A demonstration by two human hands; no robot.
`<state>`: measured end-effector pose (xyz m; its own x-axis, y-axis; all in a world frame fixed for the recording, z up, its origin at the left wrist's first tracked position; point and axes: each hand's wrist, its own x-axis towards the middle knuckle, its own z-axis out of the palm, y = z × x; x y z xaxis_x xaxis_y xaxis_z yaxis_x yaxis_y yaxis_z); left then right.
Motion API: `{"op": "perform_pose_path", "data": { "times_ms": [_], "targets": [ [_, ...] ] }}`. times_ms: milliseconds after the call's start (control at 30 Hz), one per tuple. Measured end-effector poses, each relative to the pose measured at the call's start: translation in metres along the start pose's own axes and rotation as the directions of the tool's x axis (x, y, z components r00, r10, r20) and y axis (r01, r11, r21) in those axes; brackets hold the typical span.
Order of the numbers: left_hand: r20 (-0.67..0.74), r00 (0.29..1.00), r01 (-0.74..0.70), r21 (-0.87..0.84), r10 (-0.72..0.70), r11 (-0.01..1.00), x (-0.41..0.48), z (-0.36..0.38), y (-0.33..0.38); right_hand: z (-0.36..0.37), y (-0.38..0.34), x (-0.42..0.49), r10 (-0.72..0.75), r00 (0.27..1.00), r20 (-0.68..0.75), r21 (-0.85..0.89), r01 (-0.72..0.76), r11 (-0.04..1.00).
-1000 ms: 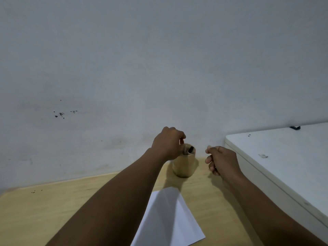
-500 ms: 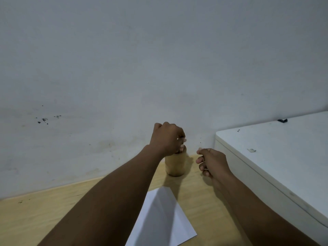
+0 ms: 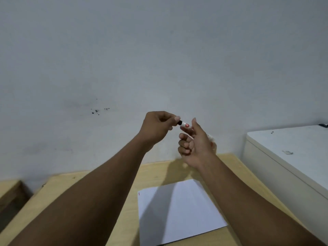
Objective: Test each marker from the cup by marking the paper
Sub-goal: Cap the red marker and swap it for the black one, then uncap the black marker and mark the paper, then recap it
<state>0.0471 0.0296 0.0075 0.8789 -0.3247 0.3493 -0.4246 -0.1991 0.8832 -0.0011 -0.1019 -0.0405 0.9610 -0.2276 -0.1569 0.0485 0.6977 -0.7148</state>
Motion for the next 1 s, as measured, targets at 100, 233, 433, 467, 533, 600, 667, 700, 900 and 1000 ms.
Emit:
{"op": "perform_pose_path", "data": {
  "times_ms": [100,233,433,467,533,600,667,700,900,1000],
  "targets": [
    [-0.072,0.995,0.072,-0.019,-0.073,0.997,-0.027,-0.027,-0.032,0.017,0.027,0.002,0.005,1.000,0.010,-0.060,-0.005,0.998],
    [-0.152,0.972,0.155,-0.148,-0.177,0.977,-0.065,-0.052,-0.073,0.029,0.070,-0.002,0.038,0.997,0.070,-0.195,-0.024,0.981],
    [-0.220,0.878,0.310,-0.417,-0.426,0.854,-0.100,-0.087,-0.129,0.015,0.094,0.003,-0.010,0.984,0.177,-0.332,0.069,0.941],
    [-0.231,0.878,0.332,-0.336,-0.419,0.881,-0.107,-0.097,-0.140,0.008,0.091,0.005,-0.012,0.986,0.168,-0.363,0.073,0.929],
    [-0.213,0.904,0.368,-0.051,-0.370,0.928,-0.118,-0.108,-0.157,-0.005,0.088,0.007,0.001,0.988,0.153,-0.438,0.067,0.897],
    [-0.162,0.931,0.357,0.216,-0.327,0.909,-0.126,-0.106,-0.167,-0.012,0.094,0.008,0.016,0.987,0.157,-0.517,0.068,0.853],
    [-0.108,0.951,0.308,0.396,-0.289,0.865,-0.131,-0.094,-0.172,-0.016,0.107,0.007,-0.011,0.985,0.172,-0.609,0.115,0.785],
    [-0.086,0.956,0.288,0.441,-0.279,0.850,-0.132,-0.088,-0.172,-0.018,0.114,0.006,-0.037,0.984,0.175,-0.649,0.143,0.747],
    [-0.022,0.968,0.223,0.534,-0.250,0.815,-0.131,-0.077,-0.177,-0.035,0.153,0.005,-0.069,0.982,0.178,-0.736,0.180,0.653],
    [-0.048,0.976,0.209,0.506,-0.215,0.837,-0.136,-0.076,-0.184,-0.039,0.159,0.001,-0.119,0.974,0.195,-0.808,0.228,0.543]
  ]
}}
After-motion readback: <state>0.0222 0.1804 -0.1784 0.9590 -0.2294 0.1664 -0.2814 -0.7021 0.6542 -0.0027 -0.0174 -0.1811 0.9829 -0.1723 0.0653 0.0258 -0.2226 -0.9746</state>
